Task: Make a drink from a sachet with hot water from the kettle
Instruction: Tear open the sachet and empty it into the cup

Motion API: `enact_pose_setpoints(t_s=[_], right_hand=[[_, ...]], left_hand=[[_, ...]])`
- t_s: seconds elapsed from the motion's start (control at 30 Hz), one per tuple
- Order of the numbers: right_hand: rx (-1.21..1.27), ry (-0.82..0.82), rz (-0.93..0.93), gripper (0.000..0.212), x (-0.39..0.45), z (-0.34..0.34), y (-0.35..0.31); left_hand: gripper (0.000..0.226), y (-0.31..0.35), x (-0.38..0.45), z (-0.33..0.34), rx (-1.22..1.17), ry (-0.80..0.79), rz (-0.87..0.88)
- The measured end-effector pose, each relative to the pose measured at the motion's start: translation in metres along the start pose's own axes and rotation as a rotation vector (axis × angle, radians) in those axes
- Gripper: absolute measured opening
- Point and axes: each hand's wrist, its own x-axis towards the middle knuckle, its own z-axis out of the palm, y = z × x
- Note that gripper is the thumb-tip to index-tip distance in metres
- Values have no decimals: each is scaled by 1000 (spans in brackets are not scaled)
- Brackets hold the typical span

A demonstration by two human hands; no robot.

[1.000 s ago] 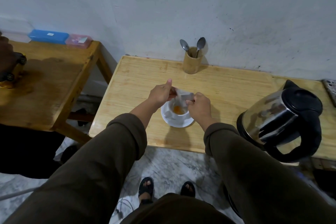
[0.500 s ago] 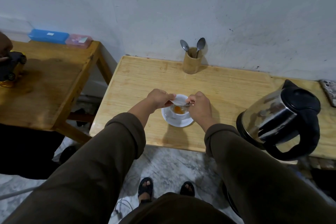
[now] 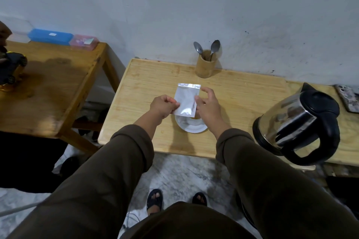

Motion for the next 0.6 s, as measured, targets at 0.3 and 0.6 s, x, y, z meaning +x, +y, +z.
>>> enact_pose_setpoints(t_s=[0.3,0.6], right_hand=[[-412,-130,2,14,-7,74,-6],[-898,-369,-50,26,-9,124,16]], left_hand=[[11,-30,-6,-38,199,205,81],[39,-71,16,-59,657,1,56]])
